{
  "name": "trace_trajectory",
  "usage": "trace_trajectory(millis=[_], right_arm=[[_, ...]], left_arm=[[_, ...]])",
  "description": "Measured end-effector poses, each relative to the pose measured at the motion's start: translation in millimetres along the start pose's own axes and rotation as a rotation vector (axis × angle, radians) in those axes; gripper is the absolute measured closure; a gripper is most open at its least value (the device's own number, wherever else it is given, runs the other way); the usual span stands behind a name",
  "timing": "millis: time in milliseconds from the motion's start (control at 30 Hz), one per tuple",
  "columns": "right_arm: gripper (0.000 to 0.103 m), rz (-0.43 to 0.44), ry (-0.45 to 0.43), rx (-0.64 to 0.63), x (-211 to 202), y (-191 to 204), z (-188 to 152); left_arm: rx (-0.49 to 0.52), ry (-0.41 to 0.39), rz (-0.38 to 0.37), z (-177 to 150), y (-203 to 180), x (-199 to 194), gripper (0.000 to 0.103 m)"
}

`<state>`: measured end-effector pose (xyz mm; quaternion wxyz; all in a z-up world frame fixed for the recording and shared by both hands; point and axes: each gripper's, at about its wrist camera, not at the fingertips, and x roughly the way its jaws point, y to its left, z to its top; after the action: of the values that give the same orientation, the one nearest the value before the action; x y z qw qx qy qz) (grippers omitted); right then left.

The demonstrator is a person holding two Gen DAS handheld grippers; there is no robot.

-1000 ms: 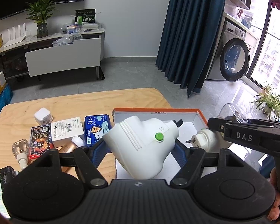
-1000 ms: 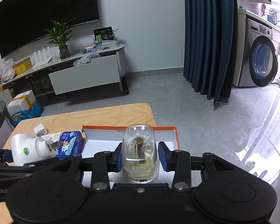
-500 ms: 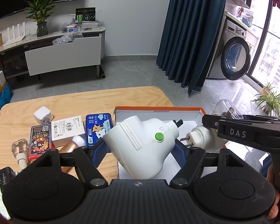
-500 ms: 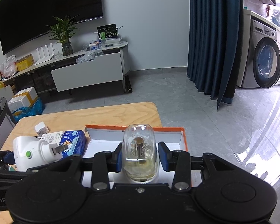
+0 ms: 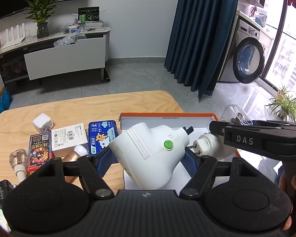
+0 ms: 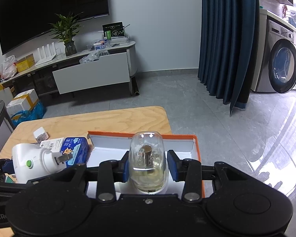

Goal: Organize rigid objects

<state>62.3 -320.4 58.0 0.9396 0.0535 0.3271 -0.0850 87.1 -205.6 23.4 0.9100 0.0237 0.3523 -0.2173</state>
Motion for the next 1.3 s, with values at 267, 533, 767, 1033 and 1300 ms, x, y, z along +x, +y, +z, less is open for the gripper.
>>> trace_trajectory(millis=[267, 533, 767, 1033, 1300], right_arm=[[0.056, -0.002, 0.006, -0.014, 4, 3, 1], [0.056, -0.003, 0.01, -0.017, 6, 4, 2], [0.056, -0.007, 0.014, -0.016, 10, 4, 3], [0.056, -0.011, 0.015, -0.017, 13, 4, 4], [0.055, -0.014, 0.017, -0.021, 16, 4, 4]], left_arm=[[0.004, 0.003, -0.001, 0, -1, 2, 0.029], [0.009, 0.002, -0.006, 1, 0, 4, 0.029], [0.009, 0.006, -0.003, 2, -1, 6, 0.029], [0.012, 0.006, -0.003, 2, -2, 7, 0.029], [0.01, 0.008, -0.004, 3, -2, 8, 0.029]])
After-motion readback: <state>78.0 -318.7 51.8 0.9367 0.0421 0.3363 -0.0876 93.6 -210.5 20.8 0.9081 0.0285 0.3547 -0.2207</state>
